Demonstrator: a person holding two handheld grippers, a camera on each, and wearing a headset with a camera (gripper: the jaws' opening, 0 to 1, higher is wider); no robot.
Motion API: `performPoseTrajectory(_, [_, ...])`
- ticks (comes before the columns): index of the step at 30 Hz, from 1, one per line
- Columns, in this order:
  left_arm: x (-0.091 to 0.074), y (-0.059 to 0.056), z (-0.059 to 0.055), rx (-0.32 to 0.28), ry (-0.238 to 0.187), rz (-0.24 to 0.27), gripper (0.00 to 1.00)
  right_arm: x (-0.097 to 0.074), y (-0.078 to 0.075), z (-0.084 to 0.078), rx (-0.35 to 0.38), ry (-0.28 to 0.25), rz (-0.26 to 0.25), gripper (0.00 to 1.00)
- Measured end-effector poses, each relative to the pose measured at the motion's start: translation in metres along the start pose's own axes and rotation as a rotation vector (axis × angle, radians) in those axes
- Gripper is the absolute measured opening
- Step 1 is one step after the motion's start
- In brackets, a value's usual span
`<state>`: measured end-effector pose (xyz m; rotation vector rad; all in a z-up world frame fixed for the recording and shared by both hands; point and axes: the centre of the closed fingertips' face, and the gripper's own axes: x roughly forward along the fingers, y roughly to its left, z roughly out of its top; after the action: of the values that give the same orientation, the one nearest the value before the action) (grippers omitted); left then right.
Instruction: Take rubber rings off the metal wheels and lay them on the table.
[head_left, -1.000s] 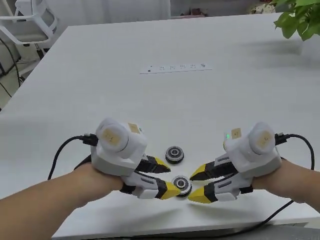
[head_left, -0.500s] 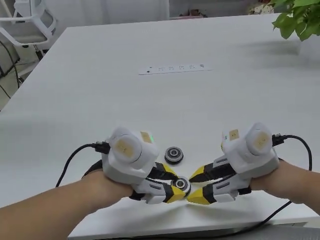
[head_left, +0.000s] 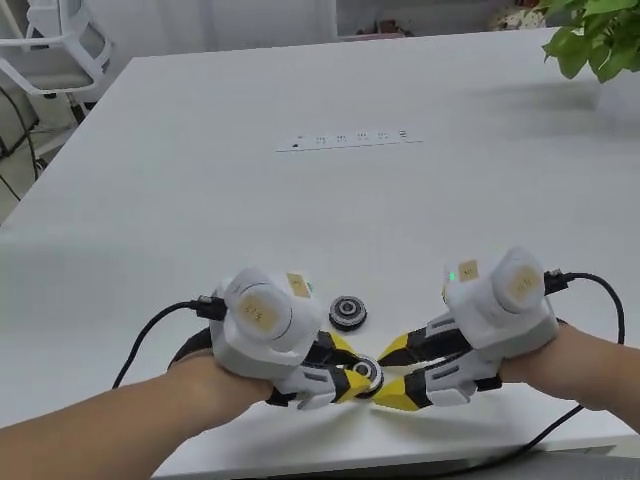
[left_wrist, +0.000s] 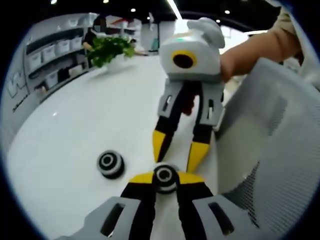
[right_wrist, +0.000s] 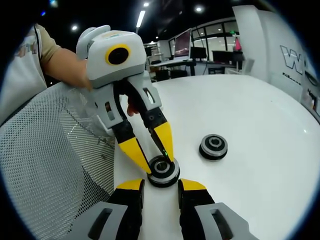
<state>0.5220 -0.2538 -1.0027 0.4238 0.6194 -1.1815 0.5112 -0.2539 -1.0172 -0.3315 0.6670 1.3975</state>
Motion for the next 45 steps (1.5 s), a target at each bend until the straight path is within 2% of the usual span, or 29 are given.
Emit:
performPoseTrajectory(2, [0.0,0.003,0.0,-0.014,-0.005,0.016,0.14,0.0,0.0,0.002,0.005,-0.013,-0.004,0.25])
performPoseTrajectory(4, [-0.002,0.002,0.0,-0.026,-0.013,0.008,0.14,-0.001,-0.001,0.003,0.015,-0.023,-0.005,0.25])
performPoseTrajectory(8, [-0.001,0.002,0.001,-0.02,-0.015,0.016,0.14,-0.001,-0.003,0.002,0.017,-0.024,-0.018,0.25])
performPoseTrajectory(12, [-0.001,0.002,0.001,-0.016,-0.015,0.021,0.14,0.001,-0.006,0.004,0.022,-0.033,-0.033,0.3])
performPoseTrajectory(18, [-0.001,0.002,0.002,-0.014,-0.017,0.03,0.14,0.005,-0.007,0.003,0.039,-0.03,-0.03,0.29])
performPoseTrajectory(21, [0.0,0.003,0.002,-0.015,-0.02,0.032,0.14,0.004,-0.002,0.003,0.032,-0.029,-0.014,0.23])
performPoseTrajectory(27, [0.0,0.002,0.001,-0.021,-0.021,0.04,0.14,-0.001,-0.002,-0.001,0.031,-0.033,-0.025,0.18])
performPoseTrajectory(31, [0.0,0.002,0.001,-0.028,-0.026,0.05,0.14,-0.003,-0.004,-0.005,0.041,-0.024,-0.026,0.09])
performPoseTrajectory(36, [0.0,0.002,0.001,-0.035,-0.029,0.057,0.14,-0.002,-0.004,-0.006,0.053,-0.019,-0.029,0.06])
performPoseTrajectory(38, [0.001,0.002,0.0,-0.034,-0.029,0.061,0.14,-0.003,-0.006,-0.007,0.074,-0.014,-0.039,0.01])
performPoseTrajectory(45, [0.001,0.001,0.0,-0.012,-0.031,0.059,0.14,-0.005,-0.008,-0.007,0.165,-0.028,-0.038,0.0])
